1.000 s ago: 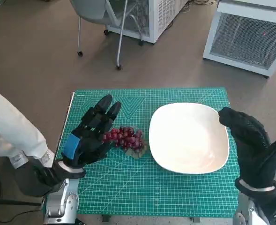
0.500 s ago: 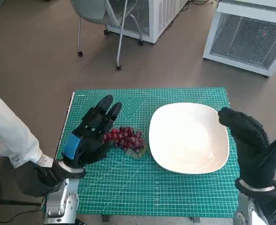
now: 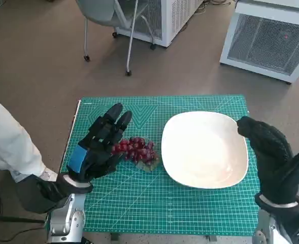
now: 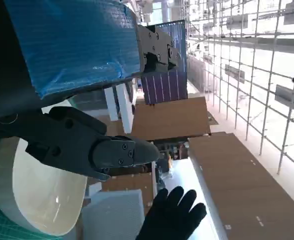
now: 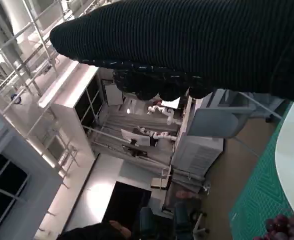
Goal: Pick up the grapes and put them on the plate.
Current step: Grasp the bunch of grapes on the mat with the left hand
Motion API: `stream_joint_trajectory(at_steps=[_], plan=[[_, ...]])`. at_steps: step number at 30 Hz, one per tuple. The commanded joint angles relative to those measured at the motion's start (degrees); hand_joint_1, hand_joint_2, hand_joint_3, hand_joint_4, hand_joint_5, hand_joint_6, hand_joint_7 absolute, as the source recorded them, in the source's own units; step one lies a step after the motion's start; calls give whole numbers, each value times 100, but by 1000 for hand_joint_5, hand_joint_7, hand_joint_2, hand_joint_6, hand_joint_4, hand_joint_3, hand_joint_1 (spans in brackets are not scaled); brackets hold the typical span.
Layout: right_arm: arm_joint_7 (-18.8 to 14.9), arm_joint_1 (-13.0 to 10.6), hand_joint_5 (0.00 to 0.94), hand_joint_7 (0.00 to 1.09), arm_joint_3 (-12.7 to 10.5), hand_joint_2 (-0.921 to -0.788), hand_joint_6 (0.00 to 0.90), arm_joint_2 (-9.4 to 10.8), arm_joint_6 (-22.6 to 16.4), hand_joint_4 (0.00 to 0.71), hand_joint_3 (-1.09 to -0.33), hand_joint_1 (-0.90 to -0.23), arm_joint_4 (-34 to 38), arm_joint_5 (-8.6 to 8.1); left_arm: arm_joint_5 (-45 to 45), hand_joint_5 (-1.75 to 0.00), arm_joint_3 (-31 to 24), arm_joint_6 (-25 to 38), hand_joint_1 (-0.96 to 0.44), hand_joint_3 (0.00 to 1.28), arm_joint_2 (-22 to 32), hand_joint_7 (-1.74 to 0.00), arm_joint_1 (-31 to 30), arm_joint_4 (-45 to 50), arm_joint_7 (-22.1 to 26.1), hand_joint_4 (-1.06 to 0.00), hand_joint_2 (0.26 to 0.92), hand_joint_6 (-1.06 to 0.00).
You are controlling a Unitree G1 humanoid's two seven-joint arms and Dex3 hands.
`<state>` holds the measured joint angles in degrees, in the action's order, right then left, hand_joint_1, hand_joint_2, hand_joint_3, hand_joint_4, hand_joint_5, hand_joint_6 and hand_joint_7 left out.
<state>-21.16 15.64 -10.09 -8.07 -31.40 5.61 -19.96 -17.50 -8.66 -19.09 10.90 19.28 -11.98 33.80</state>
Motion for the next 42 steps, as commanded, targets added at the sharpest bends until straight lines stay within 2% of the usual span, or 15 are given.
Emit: stream_joint_trajectory(at_steps=[1, 4, 9, 14, 20, 28, 42], plan=[[-34, -78, 0, 561, -31, -921, 199, -42, 54, 484, -526, -495, 85, 6, 2295, 0, 386, -596, -430, 109, 1071, -129, 278, -155, -722, -162, 901, -201], [-27, -65, 0, 558, -40, -921, 201, -59, 45, 484, -526, -495, 103, 31, 3362, 0, 676, -212, -367, 39, 1525, -67, 378, 85, -986, -121, 843, -196], [-28, -34, 0, 554, -47, -921, 203, -75, 23, 484, -527, -495, 152, 53, 4305, 0, 1029, 306, -266, 7, 1686, -21, 535, 293, -1248, -65, 769, -174], [-31, -5, 0, 551, -38, -921, 205, -80, 1, 484, -527, -495, 207, 66, 5156, -1, 1387, 648, -233, 1, 1683, -13, 710, 286, -1594, -52, 739, -178], [-35, 9, 0, 547, -25, -921, 207, -80, 6, 484, -526, -495, 222, 61, 5815, -2, 1786, 1128, -244, 0, 1589, -13, 957, 181, -1698, -56, 729, -192], [-32, 11, 0, 541, -23, -921, 210, -96, 17, 484, -525, -495, 212, 48, 6235, -1, 2238, 1815, -272, 1, 1471, -12, 1246, 60, -1555, -54, 726, -208], [-71, -1, 1, 530, -32, -921, 217, -94, -7, 485, -524, -494, 246, 7, 6200, 0, 2680, 2276, -327, 2, 1296, -7, 1754, -562, -1481, -50, 734, -222]])
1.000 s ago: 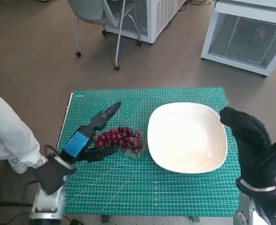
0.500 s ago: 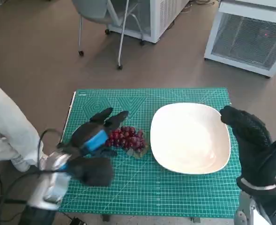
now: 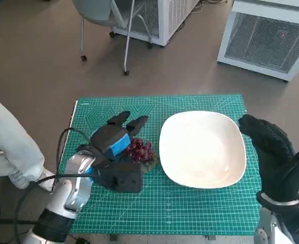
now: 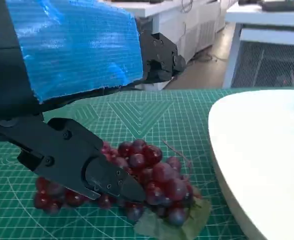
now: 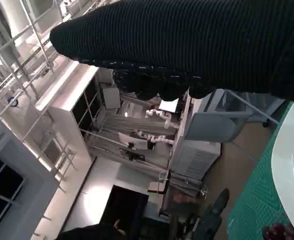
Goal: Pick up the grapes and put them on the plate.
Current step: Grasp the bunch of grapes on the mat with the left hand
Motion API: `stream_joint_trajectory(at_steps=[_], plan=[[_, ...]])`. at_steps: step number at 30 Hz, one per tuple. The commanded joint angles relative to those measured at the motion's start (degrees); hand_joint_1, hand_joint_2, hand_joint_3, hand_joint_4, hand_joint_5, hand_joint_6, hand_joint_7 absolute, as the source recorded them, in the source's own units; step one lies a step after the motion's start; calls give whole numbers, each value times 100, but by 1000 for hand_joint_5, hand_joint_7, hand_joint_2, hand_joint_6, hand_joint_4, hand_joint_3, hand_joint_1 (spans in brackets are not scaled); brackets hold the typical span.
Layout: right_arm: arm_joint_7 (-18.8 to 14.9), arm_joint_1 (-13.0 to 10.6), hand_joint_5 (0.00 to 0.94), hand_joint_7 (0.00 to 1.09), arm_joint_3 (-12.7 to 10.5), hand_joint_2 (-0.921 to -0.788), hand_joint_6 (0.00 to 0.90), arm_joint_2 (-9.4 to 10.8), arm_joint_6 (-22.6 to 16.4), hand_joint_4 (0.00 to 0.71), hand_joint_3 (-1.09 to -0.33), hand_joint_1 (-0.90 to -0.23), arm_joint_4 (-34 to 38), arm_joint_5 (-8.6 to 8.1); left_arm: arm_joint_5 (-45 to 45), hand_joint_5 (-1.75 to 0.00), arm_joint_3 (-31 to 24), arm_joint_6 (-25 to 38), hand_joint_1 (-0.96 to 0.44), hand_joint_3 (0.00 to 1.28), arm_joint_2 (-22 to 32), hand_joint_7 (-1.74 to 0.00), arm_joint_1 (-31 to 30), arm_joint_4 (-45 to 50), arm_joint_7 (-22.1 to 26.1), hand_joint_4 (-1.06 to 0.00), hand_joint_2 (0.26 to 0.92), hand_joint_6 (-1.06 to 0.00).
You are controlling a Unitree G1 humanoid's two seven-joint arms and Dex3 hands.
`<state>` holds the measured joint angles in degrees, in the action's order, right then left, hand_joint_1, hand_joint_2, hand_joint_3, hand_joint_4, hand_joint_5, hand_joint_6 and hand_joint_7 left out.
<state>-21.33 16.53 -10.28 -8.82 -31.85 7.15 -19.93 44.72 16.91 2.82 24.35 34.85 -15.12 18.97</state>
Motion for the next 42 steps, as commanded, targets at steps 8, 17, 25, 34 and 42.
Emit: stream_joint_trajectory(at_steps=[8, 17, 25, 34, 42], plan=[[-63, -92, 0, 524, -17, -921, 220, -15, 29, 485, -524, -494, 91, 16, -4, -1, 388, 106, -327, 2, -186, -5, 610, -1008, -101, -51, 737, -226], [-46, -100, 0, 520, -12, -921, 222, -7, 37, 485, -525, -492, 75, 31, -3, -3, 714, 330, -307, 2, -429, -7, 1231, -2236, 1, -61, 740, -238], [-30, -128, 0, 518, -23, -921, 222, -11, 43, 484, -527, -490, 43, 38, -56, 0, 929, 594, -296, 2, -656, -2, 1669, -3218, 83, -58, 742, -235], [-25, -141, 0, 517, -46, -921, 222, -8, 60, 484, -529, -487, 25, 24, -165, 0, 1036, 655, -271, 1, -792, 0, 1918, -3805, 49, -56, 743, -232], [-5, -167, 0, 517, -48, -921, 221, 13, 67, 483, -531, -484, -17, 37, -196, 0, 1120, 440, -265, 1, -825, 0, 2004, -4258, -176, -56, 744, -232]])
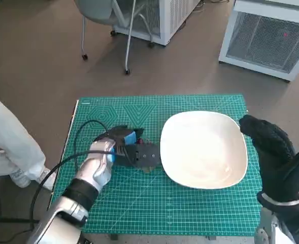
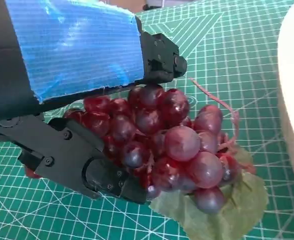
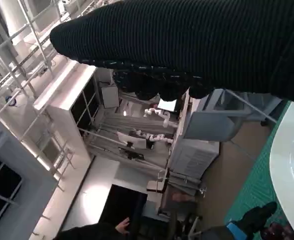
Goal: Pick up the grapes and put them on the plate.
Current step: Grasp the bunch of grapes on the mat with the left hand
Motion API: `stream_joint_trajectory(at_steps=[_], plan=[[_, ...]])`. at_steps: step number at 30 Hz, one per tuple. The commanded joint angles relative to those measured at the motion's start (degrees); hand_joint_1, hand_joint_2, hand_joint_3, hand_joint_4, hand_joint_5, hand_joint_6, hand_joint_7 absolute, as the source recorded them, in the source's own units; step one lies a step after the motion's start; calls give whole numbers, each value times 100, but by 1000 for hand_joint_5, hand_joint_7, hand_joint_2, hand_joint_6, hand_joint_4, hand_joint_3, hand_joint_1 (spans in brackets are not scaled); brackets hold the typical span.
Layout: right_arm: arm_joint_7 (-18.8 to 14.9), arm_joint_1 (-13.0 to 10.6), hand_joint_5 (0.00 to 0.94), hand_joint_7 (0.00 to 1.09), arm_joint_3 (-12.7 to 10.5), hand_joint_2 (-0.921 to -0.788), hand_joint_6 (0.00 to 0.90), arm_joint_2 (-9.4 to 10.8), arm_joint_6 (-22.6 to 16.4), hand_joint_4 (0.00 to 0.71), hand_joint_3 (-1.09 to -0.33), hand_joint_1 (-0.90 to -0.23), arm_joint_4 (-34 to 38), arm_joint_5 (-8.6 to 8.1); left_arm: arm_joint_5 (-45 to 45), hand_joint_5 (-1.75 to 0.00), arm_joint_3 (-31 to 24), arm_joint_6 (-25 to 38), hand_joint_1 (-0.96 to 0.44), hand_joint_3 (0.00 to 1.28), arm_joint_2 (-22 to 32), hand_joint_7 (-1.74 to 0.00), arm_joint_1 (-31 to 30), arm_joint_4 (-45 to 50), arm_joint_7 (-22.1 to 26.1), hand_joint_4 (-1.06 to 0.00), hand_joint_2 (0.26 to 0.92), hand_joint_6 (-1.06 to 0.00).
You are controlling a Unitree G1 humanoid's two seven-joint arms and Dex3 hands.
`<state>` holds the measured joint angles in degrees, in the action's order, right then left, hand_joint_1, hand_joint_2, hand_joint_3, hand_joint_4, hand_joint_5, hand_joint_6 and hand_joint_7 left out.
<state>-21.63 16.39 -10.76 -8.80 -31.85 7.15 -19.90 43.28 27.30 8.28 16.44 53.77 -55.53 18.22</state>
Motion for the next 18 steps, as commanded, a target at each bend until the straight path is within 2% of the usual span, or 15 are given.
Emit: stream_joint_trajectory(at_steps=[1, 18], plan=[[26, -155, 0, 518, -1, -921, 221, 11, 68, 483, -531, -484, -20, 34, -56, 0, 95, -125, -264, 1, -36, 0, 122, -261, -117, -55, 744, -232], [4, -152, 0, 525, -1, -921, 216, -2, 128, 481, -534, -489, -69, 5, -210, 0, 167, -195, -271, 2, -129, -3, 235, -650, -220, -55, 748, -231]])
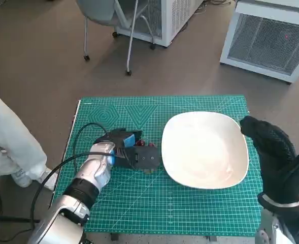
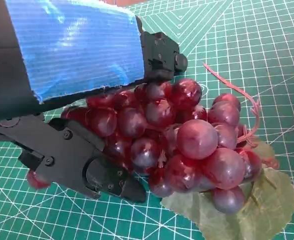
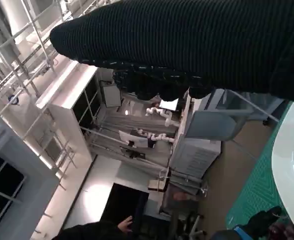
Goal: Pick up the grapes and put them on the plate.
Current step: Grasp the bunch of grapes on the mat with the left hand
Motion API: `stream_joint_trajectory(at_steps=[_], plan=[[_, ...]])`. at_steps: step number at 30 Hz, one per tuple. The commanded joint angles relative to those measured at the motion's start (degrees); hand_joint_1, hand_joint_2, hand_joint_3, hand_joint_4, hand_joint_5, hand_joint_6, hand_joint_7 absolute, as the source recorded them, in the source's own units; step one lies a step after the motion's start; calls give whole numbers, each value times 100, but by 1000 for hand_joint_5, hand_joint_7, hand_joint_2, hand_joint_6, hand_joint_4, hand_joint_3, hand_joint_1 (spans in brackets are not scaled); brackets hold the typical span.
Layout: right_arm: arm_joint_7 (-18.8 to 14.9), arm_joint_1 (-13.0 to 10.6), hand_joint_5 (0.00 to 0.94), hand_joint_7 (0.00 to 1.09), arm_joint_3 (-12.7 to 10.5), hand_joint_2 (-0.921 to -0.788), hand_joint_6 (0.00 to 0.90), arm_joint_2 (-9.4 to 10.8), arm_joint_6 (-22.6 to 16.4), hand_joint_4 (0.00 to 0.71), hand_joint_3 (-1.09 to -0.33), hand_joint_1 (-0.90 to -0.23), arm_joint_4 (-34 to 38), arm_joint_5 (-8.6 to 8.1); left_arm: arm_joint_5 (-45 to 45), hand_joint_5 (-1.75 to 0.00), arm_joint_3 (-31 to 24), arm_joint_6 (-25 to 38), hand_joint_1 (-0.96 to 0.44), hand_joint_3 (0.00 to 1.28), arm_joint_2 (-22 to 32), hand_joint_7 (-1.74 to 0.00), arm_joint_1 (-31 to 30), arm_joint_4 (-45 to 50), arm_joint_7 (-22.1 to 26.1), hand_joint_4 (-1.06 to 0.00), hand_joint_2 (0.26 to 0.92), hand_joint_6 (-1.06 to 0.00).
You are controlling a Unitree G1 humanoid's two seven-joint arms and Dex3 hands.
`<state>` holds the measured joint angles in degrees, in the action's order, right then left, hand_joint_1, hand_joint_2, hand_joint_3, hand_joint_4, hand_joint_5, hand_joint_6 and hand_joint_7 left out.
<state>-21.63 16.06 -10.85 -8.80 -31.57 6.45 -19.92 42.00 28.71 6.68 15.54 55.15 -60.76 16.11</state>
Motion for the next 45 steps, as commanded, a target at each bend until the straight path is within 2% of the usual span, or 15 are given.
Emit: stream_joint_trajectory(at_steps=[1, 3, 6, 8, 9, 11, 12, 13, 15, 16, 18, 19, 22, 26, 45], plan=[[-1, -116, 0, 526, 9, -921, 215, -3, 104, 481, -534, -488, 4, 4, -92, 0, 23, -37, -266, 2, -43, -4, 102, -139, -17, -55, 749, -234], [-9, -111, 0, 527, 9, -921, 214, -7, 112, 481, -535, -487, 5, -1, -109, -2, 23, -58, -247, 3, -51, -8, 111, -166, -51, -58, 751, -243], [-9, -109, 0, 530, 5, -921, 213, -16, 122, 481, -535, -487, -1, 4, -113, -8, 34, -133, -118, 24, -59, -26, 125, -215, -154, -112, 804, -318], [-15, -106, 0, 531, -1, -921, 212, -25, 126, 481, -536, -486, 3, -1, -84, -102, 61, -212, -6, 66, -58, -41, 122, -243, -295, -221, 851, -402], [-21, -102, 0, 532, -5, -921, 212, -30, 128, 481, -536, -486, 10, -7, -50, -288, 88, -277, 56, 104, -49, -48, 108, -247, -417, -276, 868, -452], [-34, -93, 0, 533, -15, -921, 211, -42, 133, 481, -536, -486, 26, -21, 42, -854, 163, -433, 191, 263, -12, -68, 59, -226, -709, -335, 871, -586], [-39, -87, 0, 534, -20, -921, 211, -47, 137, 481, -536, -486, 35, -27, 96, -1100, 208, -521, 214, 327, 14, -196, 28, -207, -873, -342, 870, -613], [-43, -82, 0, 534, -24, -921, 210, -52, 139, 481, -536, -487, 43, -31, 146, -1255, 252, -601, 197, 369, 38, -401, 1, -188, -1023, -342, 869, -603], [-48, -72, 0, 536, -31, -921, 210, -59, 141, 481, -536, -487, 55, -32, 233, -1372, 337, -743, 107, 349, 83, -890, -40, -156, -1287, -368, 887, -516], [-49, -68, 0, 536, -34, -921, 209, -60, 141, 481, -535, -487, 58, -30, 269, -1415, 376, -807, 74, 333, 104, -1018, -55, -143, -1399, -379, 891, -506], [-48, -60, 0, 537, -35, -921, 209, -62, 142, 481, -535, -488, 63, -25, 319, -1490, 435, -925, 38, 301, 142, -1072, -72, -126, -1568, -397, 893, -547], [-48, -55, 0, 538, -36, -921, 209, -63, 143, 481, -535, -489, 66, -23, 333, -1530, 453, -971, 28, 278, 153, -1039, -73, -129, -1623, -401, 895, -585], [-46, -41, 0, 540, -33, -921, 208, -64, 149, 481, -535, -490, 67, -18, 328, -1561, 472, -1044, 11, 216, 169, -995, -60, -135, -1656, -423, 909, -644], [-38, -26, 0, 542, -27, -921, 206, -63, 166, 481, -535, -491, 55, -10, 274, -1537, 460, -1015, 4, 179, 149, -998, -20, -159, -1541, -460, 918, -650], [-61, 8, 0, 553, -34, -921, 201, -73, 189, 477, -535, -491, 63, -15, 219, -1559, 446, -894, 2, 174, 93, -983, 44, -349, -1410, -459, 921, -655]])
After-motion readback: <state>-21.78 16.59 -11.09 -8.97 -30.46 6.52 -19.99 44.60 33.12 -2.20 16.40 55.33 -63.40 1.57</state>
